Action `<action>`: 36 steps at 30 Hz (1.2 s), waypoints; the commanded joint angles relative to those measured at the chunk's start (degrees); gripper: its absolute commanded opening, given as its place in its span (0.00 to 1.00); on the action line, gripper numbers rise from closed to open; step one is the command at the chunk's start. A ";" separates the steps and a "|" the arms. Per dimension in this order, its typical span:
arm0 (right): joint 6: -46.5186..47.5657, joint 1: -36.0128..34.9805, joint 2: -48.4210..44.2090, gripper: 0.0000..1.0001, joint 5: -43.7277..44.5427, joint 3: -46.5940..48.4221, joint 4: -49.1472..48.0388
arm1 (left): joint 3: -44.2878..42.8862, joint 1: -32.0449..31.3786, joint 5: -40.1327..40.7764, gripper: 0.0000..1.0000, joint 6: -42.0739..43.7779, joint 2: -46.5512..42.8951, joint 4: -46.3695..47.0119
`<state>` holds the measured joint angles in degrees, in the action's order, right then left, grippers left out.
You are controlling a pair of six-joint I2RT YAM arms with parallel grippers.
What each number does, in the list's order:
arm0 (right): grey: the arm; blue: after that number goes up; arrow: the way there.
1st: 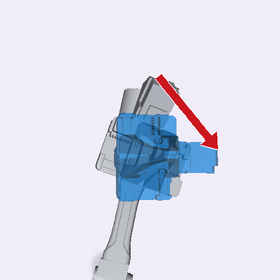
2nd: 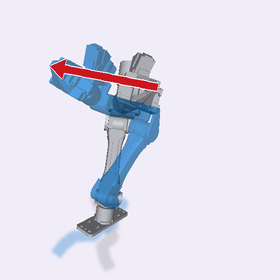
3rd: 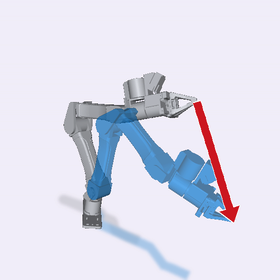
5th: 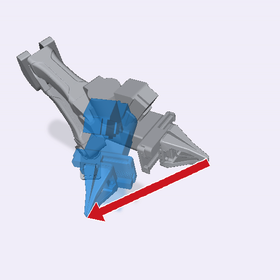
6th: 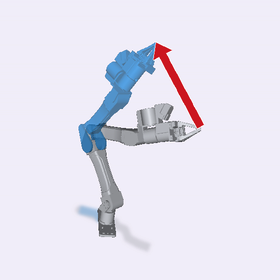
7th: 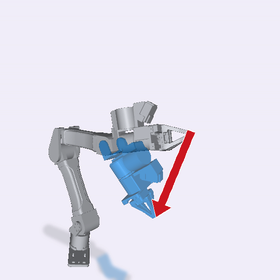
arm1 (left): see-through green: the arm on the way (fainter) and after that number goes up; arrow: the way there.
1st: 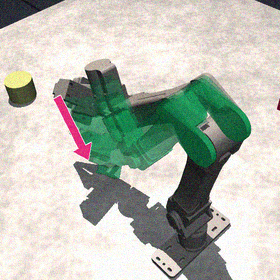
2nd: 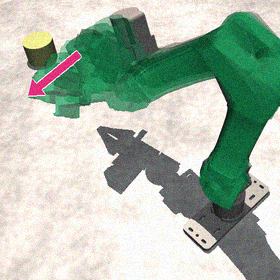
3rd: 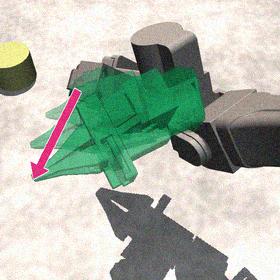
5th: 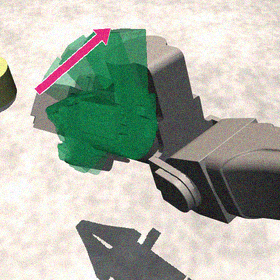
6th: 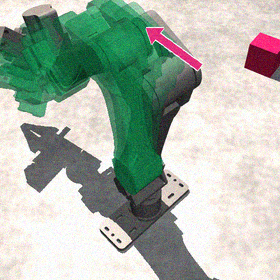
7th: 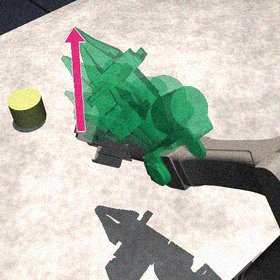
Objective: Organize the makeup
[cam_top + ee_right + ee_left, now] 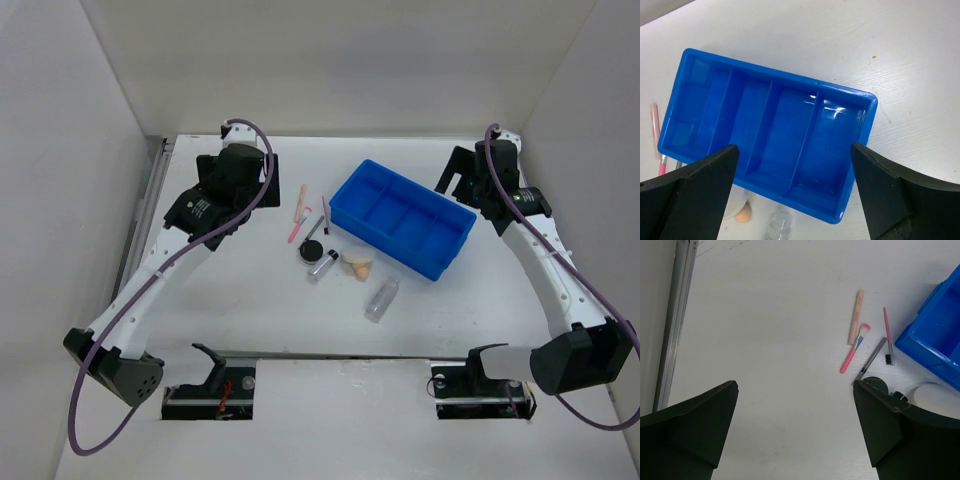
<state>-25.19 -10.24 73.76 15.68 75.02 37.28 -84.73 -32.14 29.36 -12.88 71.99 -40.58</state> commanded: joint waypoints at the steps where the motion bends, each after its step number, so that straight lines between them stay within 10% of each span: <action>1: 1.11 -0.57 -1.33 0.99 -0.92 2.58 -0.89 | 1.58 0.06 1.40 1.00 0.49 -1.94 2.26; 16: 2.43 -21.11 4.28 0.99 15.51 13.21 8.68 | 1.50 0.06 4.82 1.00 -4.69 -0.70 -5.65; 22: -13.80 -33.34 3.86 0.98 20.09 9.01 8.17 | 3.86 0.06 6.06 1.00 -5.39 -2.99 -6.71; 36: -44.24 -37.05 -7.66 0.93 -4.06 -22.54 -0.62 | 8.52 0.06 6.06 1.00 -5.40 -7.12 -7.76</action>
<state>-61.73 -46.65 66.67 17.74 54.76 41.58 -77.65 -32.14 34.72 -17.89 66.50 -47.81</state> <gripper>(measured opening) 0.928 0.996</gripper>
